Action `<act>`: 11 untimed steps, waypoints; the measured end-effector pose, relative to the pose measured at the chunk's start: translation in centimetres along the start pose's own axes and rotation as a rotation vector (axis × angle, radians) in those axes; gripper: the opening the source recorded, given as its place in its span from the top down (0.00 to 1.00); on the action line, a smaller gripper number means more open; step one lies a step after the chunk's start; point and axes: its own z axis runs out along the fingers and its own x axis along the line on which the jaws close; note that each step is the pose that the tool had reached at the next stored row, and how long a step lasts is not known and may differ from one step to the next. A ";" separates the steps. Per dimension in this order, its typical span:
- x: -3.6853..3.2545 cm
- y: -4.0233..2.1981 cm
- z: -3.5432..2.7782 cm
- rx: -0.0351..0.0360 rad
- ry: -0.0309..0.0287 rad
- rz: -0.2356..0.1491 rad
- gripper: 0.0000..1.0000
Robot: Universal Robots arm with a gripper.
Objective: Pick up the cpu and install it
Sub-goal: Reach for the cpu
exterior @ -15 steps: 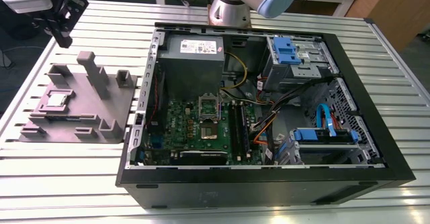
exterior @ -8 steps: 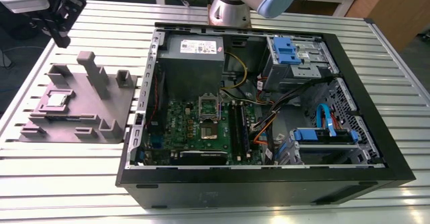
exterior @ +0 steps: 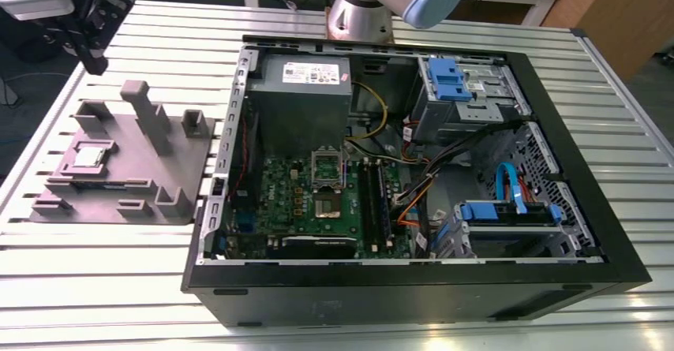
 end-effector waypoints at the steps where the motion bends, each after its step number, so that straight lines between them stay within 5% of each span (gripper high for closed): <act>1: 0.03 0.00 0.00 0.0000 0.0000 0.000 0.90; 11: 0.35 -0.03 0.01 0.0000 0.0000 0.000 0.90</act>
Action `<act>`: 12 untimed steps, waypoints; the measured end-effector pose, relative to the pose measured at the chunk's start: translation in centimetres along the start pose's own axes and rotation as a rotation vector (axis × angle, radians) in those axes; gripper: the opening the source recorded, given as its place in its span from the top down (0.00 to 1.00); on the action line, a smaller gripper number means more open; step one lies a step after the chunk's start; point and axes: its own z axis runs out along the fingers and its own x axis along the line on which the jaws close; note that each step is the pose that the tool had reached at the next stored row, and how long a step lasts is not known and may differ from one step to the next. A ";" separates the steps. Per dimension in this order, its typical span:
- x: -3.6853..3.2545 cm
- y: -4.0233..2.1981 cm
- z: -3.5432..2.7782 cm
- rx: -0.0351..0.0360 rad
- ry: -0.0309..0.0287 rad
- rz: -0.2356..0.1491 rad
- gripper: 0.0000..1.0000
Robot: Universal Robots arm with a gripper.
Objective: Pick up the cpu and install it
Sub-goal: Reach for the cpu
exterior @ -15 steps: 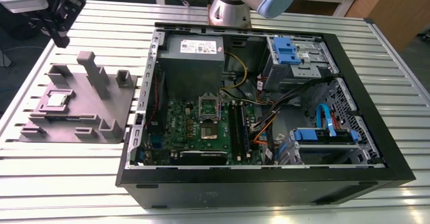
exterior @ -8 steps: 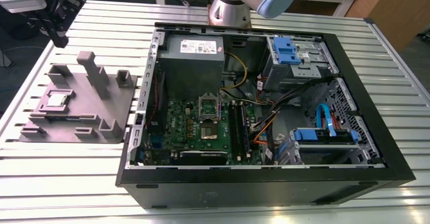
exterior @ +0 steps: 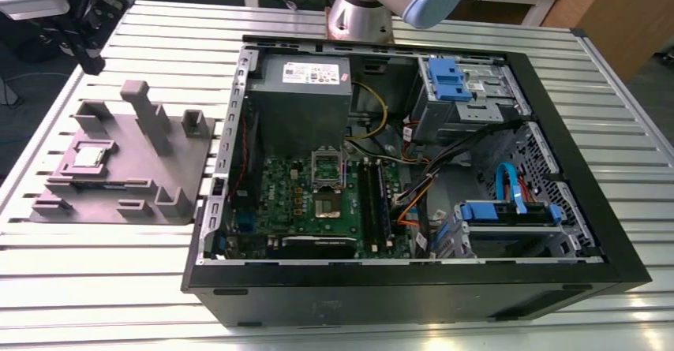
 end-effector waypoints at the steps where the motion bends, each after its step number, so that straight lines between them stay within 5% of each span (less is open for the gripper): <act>1: 0.04 0.00 0.00 0.0000 0.0000 0.000 0.90; 12: 0.44 -0.03 0.01 0.0000 0.0000 0.000 0.90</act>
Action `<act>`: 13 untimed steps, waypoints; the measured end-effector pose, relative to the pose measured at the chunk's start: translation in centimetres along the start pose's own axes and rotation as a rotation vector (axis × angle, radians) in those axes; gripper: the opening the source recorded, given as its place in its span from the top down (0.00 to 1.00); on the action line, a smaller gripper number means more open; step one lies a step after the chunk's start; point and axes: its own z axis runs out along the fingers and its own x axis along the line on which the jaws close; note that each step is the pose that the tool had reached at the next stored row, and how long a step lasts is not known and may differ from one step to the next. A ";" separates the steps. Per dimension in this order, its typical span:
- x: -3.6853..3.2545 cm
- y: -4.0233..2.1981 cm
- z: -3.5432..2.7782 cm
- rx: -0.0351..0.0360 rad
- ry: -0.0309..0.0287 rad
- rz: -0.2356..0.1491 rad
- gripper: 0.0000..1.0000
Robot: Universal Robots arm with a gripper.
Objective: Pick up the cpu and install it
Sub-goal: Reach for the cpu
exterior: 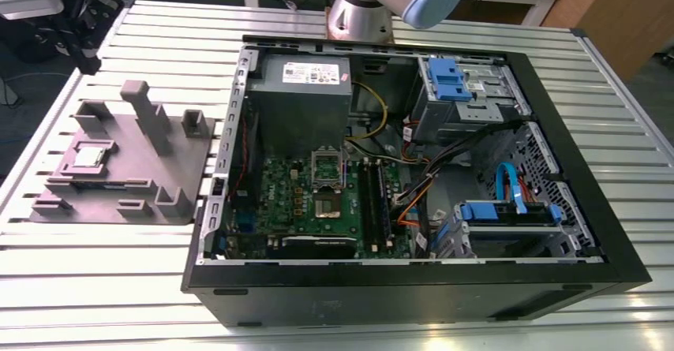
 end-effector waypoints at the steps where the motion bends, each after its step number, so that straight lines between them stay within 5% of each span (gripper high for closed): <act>1: 0.04 0.00 0.00 0.0000 0.0000 0.000 0.90; 13: 0.50 -0.04 0.02 0.0000 0.0000 0.000 0.90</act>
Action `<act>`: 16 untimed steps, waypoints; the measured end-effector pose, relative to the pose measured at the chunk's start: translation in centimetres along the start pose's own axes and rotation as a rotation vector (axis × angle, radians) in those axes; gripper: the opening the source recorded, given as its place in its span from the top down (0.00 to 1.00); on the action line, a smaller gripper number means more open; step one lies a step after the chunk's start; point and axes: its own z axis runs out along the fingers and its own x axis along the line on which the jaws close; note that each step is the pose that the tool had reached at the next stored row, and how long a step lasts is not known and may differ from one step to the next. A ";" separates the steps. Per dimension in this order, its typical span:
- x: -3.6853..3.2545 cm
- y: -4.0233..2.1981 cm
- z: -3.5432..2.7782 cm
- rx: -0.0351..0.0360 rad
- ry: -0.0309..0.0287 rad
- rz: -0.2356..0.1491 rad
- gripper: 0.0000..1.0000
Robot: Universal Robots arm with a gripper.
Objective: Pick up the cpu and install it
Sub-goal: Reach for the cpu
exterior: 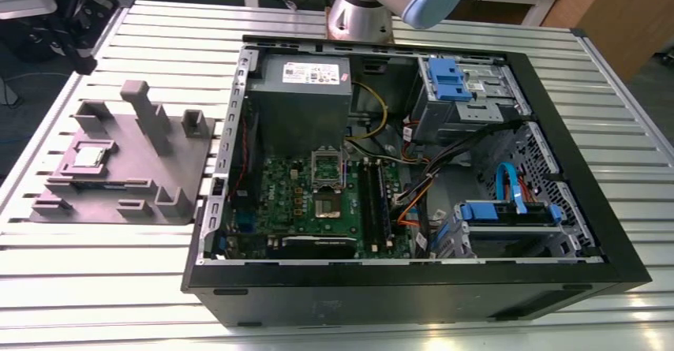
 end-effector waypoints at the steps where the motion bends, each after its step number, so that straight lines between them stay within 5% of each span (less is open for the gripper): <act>1: 0.03 0.00 0.00 0.0000 0.0000 0.000 0.90; 16: 0.58 -0.04 0.02 0.0000 -0.0001 0.000 0.90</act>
